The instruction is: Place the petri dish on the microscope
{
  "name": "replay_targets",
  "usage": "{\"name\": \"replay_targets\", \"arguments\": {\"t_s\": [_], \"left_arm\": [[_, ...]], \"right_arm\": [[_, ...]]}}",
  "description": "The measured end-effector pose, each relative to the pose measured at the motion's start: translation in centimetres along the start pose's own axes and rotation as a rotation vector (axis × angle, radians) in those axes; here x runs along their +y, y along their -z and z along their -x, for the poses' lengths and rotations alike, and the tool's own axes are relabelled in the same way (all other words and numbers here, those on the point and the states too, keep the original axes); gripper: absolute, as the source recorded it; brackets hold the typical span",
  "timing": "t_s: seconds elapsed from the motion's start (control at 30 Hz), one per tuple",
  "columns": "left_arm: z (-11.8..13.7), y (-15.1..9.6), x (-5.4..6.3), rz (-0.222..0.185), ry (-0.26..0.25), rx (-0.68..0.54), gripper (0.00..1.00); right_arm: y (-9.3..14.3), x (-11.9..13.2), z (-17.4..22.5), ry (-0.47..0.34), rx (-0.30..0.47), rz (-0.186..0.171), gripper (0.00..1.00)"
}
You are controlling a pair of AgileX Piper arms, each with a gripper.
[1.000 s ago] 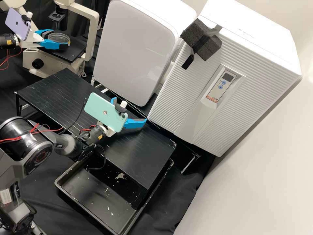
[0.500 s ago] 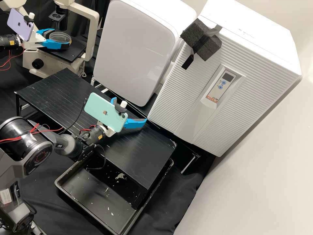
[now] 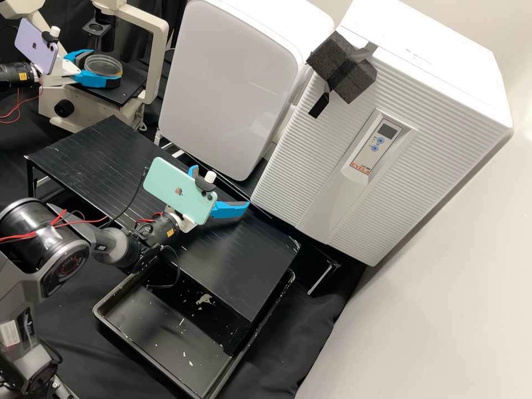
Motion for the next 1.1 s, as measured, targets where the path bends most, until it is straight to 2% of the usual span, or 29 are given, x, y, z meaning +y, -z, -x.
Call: {"name": "replay_targets", "arguments": {"t_s": [0.1, 0.2, 0.53, 0.67, 0.8, 0.87, 0.93, 1.03, 1.1], "left_arm": [[0.1, 0.0, -0.1, -0.010, 0.000, 0.004, 1.00], [0.7, 0.0, -0.1, -0.003, -0.002, 0.012, 1.00], [3.7, -0.2, 0.3, -0.008, -0.012, 0.063, 1.00], [5.7, -0.7, 0.3, -0.007, -0.006, 0.068, 1.00], [8.2, -1.9, -0.1, -0.011, -0.023, 0.107, 1.00], [9.1, -2.7, -0.2, -0.023, -0.042, 0.108, 1.00], [10.3, -3.5, -0.3, -0.033, -0.089, 0.118, 1.00], [11.7, -4.7, -0.3, -0.056, -0.175, 0.091, 1.00], [12.6, -5.2, -0.5, -0.064, -0.252, 0.061, 1.00]], "right_arm": [[0.0, 0.0, 0.0, 0.000, 0.000, 0.000, 1.00], [0.0, 0.0, 0.0, 0.000, 0.000, 0.000, 1.00], [0.0, 0.0, 0.0, 0.000, 0.000, 0.000, 1.00], [0.0, 0.0, 0.0, 0.000, 0.000, 0.000, 1.00], [0.0, 0.0, 0.0, 0.000, 0.000, 0.000, 1.00], [0.0, 0.0, 0.0, 0.000, 0.000, 0.000, 1.00], [0.0, 0.0, 0.0, 0.000, 0.000, 0.000, 1.00], [0.0, 0.0, 0.0, 0.000, 0.000, 0.000, 1.00], [0.0, 0.0, 0.0, 0.000, 0.000, 0.000, 1.00]]}}
